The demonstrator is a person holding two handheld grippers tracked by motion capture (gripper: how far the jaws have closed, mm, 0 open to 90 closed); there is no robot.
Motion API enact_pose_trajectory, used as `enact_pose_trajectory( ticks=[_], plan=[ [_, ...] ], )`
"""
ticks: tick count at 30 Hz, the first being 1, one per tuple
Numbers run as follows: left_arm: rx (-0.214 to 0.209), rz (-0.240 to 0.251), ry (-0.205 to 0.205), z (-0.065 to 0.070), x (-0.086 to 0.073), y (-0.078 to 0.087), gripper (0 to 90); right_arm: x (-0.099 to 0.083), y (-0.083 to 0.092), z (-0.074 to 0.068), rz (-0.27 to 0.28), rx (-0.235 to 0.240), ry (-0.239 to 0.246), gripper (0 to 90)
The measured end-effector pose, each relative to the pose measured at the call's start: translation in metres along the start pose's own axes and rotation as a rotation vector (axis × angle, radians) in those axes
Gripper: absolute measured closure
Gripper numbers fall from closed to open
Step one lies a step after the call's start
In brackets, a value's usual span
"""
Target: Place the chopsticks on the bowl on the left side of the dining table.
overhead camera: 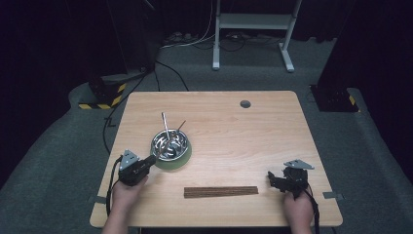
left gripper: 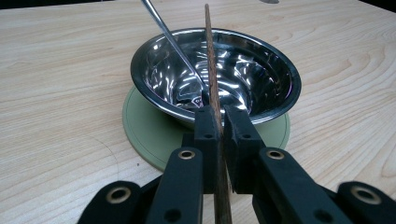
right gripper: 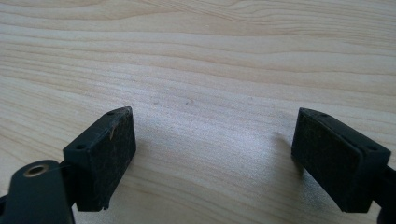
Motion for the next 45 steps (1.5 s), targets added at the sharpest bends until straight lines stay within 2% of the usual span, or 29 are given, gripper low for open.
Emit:
enact_pose_trajectory(
  ticks=[6,9,10,12,13,15,17,18,19,20,24,25,26,30,32,33,34,35,36,37,40,41,45],
  plan=[
    [0.005,0.005,0.002,-0.001,0.001,0.001,81.5,0.000,0.000,0.000,0.000,0.000,0.000,13.4],
    [0.001,0.015,0.007,0.001,0.003,0.001,76.3,0.000,0.000,0.000,0.000,0.000,0.000,13.4],
    [0.003,0.019,-0.012,0.002,0.005,0.004,72.9,0.000,0.000,0.000,0.000,0.000,0.000,13.4],
    [0.005,0.026,-0.016,0.003,0.007,0.005,71.8,0.000,0.000,0.000,0.000,0.000,0.000,13.4],
    [0.010,0.039,-0.032,0.007,0.011,0.010,69.0,0.000,0.000,0.000,0.000,0.000,0.000,13.4],
    [0.011,0.051,-0.039,0.010,0.013,0.013,66.8,0.000,0.000,0.000,0.000,0.000,0.000,13.4],
    [-0.010,0.055,-0.055,0.021,0.016,0.022,65.8,0.000,0.000,0.000,0.000,0.000,0.000,13.4],
    [-0.010,0.055,-0.055,0.021,0.016,0.022,65.4,0.000,0.000,0.000,0.000,0.000,0.000,13.4],
    [-0.031,0.053,-0.063,0.031,0.015,0.025,64.8,0.000,0.000,0.000,-0.002,0.001,-0.004,13.4],
    [-0.031,0.053,-0.063,0.031,0.015,0.025,64.5,0.000,0.000,0.000,-0.002,0.001,-0.004,13.4],
    [-0.097,0.019,-0.095,0.057,0.007,0.027,64.0,0.000,-0.001,0.000,0.008,-0.006,-0.003,13.4],
    [-0.128,0.000,-0.099,0.067,0.003,0.027,64.3,0.000,-0.001,0.000,0.008,-0.006,-0.003,13.4],
    [-0.151,-0.016,-0.101,0.078,-0.004,0.026,65.3,0.000,0.000,0.000,0.007,-0.005,-0.003,13.4],
    [-0.200,-0.094,-0.143,0.104,-0.032,0.014,65.9,0.000,-0.001,0.000,0.008,-0.005,-0.001,13.5],
    [-0.220,-0.148,-0.139,0.114,-0.052,0.007,64.4,0.000,0.000,0.000,0.008,-0.006,-0.005,13.8],
    [-0.220,-0.148,-0.139,0.114,-0.052,0.007,64.1,0.000,0.000,0.000,0.008,-0.006,-0.005,13.8],
    [-0.226,-0.186,-0.159,0.119,-0.064,0.004,63.4,0.000,0.000,-0.001,0.008,-0.005,-0.004,13.8],
    [-0.226,-0.186,-0.159,0.119,-0.064,0.004,62.8,0.000,0.000,-0.001,0.008,-0.005,-0.004,13.8],
    [-0.245,-0.218,-0.155,0.124,-0.073,0.001,62.4,0.000,0.000,-0.001,0.008,-0.005,-0.004,13.8],
    [-0.245,-0.218,-0.155,0.124,-0.073,0.001,61.7,0.000,0.000,-0.001,0.008,-0.005,-0.004,13.8],
    [-0.244,-0.264,-0.157,0.122,-0.086,-0.003,61.1,0.000,0.000,-0.001,0.008,-0.004,-0.005,13.8],
    [-0.230,-0.289,-0.162,0.117,-0.092,-0.006,60.6,0.000,0.000,-0.001,0.008,-0.004,-0.005,13.8],
    [-0.220,-0.299,-0.155,0.114,-0.095,-0.008,60.5,0.000,0.000,-0.001,0.008,-0.004,-0.004,13.8]
  ],
)
Point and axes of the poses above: each handheld gripper's, and its own axes: y roughly backward along the jaws, x roughly out of its top, z roughly to its right, the point moved 10 cm from there along -y, roughly forward along the jaws, and after that the axes turned 1 degree about -x, right-handed, at the moved point
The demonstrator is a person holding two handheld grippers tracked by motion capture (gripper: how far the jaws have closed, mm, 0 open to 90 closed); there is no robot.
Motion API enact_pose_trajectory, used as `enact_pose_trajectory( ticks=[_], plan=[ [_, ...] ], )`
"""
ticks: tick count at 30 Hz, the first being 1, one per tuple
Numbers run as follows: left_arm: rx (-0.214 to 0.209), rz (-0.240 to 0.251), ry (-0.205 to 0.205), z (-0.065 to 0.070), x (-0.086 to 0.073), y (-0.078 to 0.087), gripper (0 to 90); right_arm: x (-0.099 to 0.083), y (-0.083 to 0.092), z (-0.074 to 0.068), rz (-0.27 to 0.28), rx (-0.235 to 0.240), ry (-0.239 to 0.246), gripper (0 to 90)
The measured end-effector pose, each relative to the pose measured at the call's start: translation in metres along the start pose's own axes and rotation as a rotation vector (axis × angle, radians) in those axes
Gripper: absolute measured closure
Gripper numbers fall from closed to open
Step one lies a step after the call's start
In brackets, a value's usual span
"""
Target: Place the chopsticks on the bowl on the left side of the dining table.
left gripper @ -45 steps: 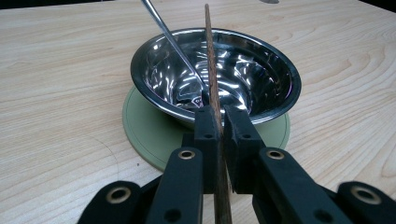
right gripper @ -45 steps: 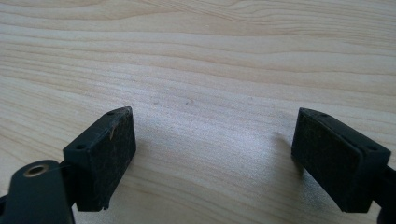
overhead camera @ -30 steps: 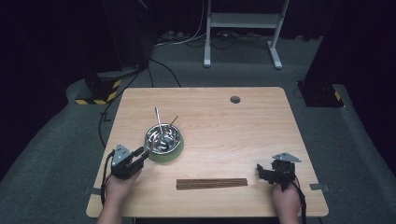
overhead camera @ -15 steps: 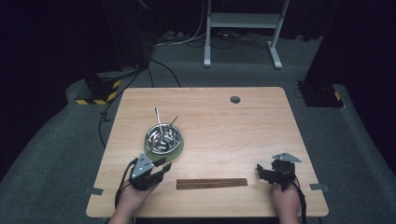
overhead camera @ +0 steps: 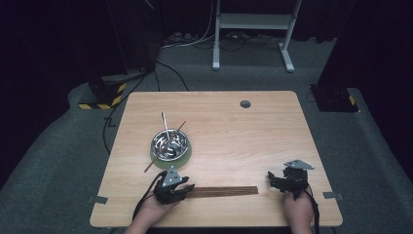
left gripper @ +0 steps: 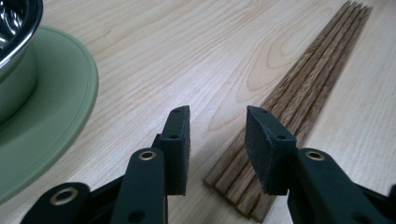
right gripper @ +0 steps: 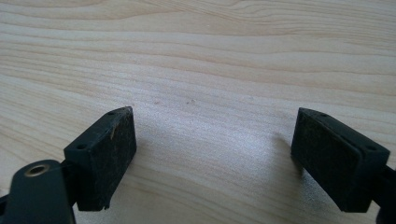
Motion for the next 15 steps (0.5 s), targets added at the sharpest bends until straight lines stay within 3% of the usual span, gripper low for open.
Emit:
enact_pose_trajectory(
  ticks=[6,7,10,15],
  plan=[
    [0.016,-0.007,0.008,-0.0021,-0.0025,-0.0031,61.0,0.0000,0.0000,0.0000,0.000,0.000,0.000,13.8],
    [0.018,-0.017,-0.007,-0.0034,-0.0035,-0.0027,61.2,0.0000,0.0000,0.0000,0.000,0.000,0.000,13.8],
    [0.015,0.002,0.005,-0.0028,-0.0015,-0.0043,61.7,0.0000,0.0000,0.0000,0.000,0.000,0.000,13.8],
    [0.060,0.016,-0.008,-0.0101,0.0006,-0.0060,62.5,0.0004,-0.0003,0.0000,0.006,-0.002,0.002,13.8]
  ],
)
Point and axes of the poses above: each handheld gripper's, and its own axes: y roughly backward along the jaws, x roughly out of its top, z roughly to its right, the point moved 10 cm from there along -y, roughly forward along the jaws, and after that the axes turned 1 degree about -x, right-handed, at the moved point
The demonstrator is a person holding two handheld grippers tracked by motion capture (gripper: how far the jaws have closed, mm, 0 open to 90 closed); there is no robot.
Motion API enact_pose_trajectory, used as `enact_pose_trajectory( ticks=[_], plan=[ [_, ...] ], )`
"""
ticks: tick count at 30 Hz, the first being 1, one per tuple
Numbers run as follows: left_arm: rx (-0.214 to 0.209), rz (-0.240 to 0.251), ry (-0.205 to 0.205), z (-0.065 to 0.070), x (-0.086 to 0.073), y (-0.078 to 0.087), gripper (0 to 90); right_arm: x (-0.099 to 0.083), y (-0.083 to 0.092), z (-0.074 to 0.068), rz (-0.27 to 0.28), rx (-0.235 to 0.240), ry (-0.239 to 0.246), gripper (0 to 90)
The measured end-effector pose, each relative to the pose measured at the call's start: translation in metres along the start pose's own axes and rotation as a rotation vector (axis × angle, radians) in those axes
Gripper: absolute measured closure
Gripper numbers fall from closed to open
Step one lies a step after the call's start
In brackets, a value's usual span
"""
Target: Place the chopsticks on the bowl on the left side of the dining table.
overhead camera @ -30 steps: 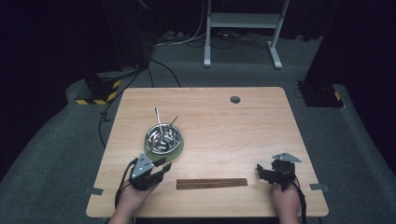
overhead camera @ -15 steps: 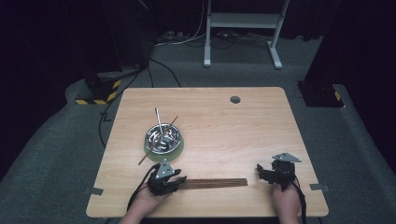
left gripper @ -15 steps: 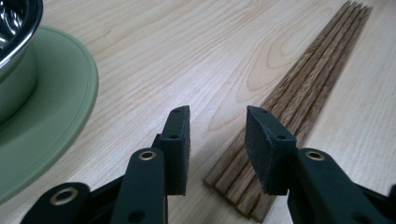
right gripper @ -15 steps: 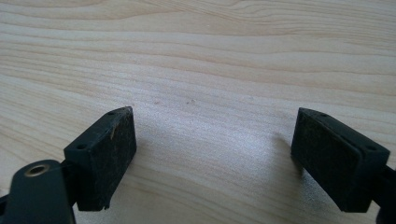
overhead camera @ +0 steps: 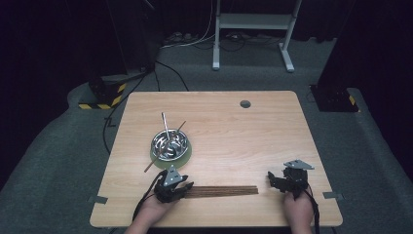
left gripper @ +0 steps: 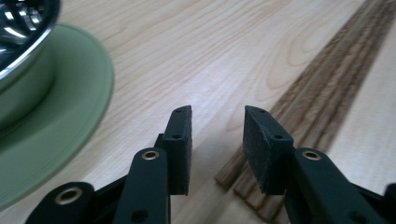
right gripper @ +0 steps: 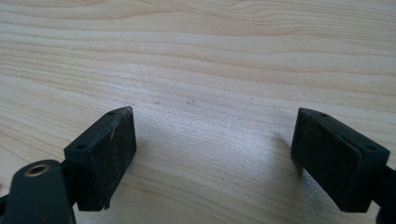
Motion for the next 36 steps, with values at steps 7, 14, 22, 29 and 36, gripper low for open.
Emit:
enact_pose_trajectory(
  ticks=[7,14,22,29,36],
  plan=[
    [-0.016,0.012,0.009,-0.001,0.004,0.006,63.4,0.000,0.000,0.000,-0.006,0.003,-0.001,13.8],
    [-0.028,-0.016,-0.014,0.006,-0.004,0.000,63.4,0.000,0.000,0.000,-0.006,0.003,-0.001,13.8],
    [-0.002,-0.018,-0.002,-0.003,-0.002,-0.003,74.7,0.000,0.000,0.000,-0.006,0.003,-0.001,13.8],
    [-0.011,-0.017,0.018,-0.004,-0.001,-0.006,76.6,0.000,0.000,0.000,-0.006,0.004,-0.001,13.9],
    [-0.022,-0.035,-0.015,0.001,0.000,-0.015,71.4,0.000,0.000,-0.001,-0.001,0.004,-0.004,13.9]
  ],
)
Point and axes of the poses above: each handheld gripper's, and its own axes: y roughly backward along the jaws, x roughly out of its top, z roughly to its right, the point moved 10 cm from there along -y, roughly forward along the jaws, and after that the axes turned 1 degree about -x, right-handed, at the moved point
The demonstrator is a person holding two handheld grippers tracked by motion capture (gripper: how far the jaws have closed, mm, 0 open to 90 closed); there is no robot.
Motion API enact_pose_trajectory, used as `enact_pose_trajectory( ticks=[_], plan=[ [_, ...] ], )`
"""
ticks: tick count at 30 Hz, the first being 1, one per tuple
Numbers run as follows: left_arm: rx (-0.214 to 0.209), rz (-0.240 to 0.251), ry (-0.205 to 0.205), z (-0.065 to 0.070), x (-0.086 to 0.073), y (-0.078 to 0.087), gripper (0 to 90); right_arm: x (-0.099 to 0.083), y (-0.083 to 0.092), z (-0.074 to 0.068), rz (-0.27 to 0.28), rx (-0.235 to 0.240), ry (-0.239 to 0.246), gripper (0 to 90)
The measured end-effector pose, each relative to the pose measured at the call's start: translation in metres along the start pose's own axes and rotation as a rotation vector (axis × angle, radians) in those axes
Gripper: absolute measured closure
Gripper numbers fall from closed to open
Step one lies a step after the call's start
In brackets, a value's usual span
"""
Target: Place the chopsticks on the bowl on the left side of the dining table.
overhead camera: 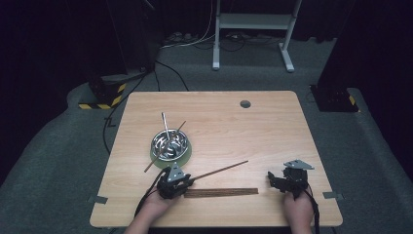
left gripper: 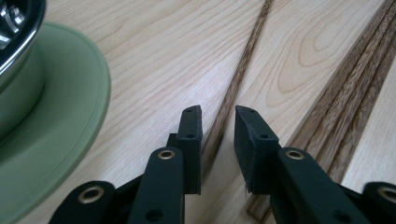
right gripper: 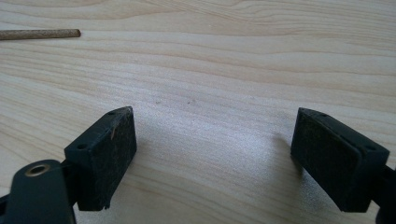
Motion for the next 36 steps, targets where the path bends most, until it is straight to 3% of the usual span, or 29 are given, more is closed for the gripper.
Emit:
enact_pose_trajectory(
  ticks=[11,17,19,27,30,36],
  plan=[
    [-0.031,-0.009,-0.021,0.0052,-0.0005,-0.0036,69.1,-0.0001,0.0000,0.0000,0.000,0.000,0.000,13.9],
    [-0.033,0.008,0.001,0.0063,0.0007,-0.0044,75.8,-0.0001,0.0001,-0.0001,-0.001,0.001,0.000,14.0],
    [-0.034,-0.011,-0.024,0.0051,-0.0011,-0.0030,78.3,-0.0001,0.0001,0.0000,-0.001,0.001,0.001,14.0],
    [-0.034,-0.007,-0.018,0.0056,-0.0011,-0.0032,78.3,0.0000,0.0002,-0.0001,0.000,0.000,0.002,14.1],
    [-0.037,0.015,0.007,0.0078,0.0005,-0.0045,79.6,0.0000,0.0002,-0.0002,0.001,-0.001,0.003,14.1],
    [-0.016,0.007,-0.028,0.0053,-0.0009,-0.0029,83.8,-0.0001,0.0001,0.0000,0.002,0.000,0.009,14.1]
  ],
)
Point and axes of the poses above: each handheld gripper's, and its own axes: y roughly backward along the jaws, x roughly out of its top, z roughly to its right, the point moved 10 cm from there along -y, roughly forward along the jaws, and after that the axes turned 1 degree about -x, right-handed, at the moved point
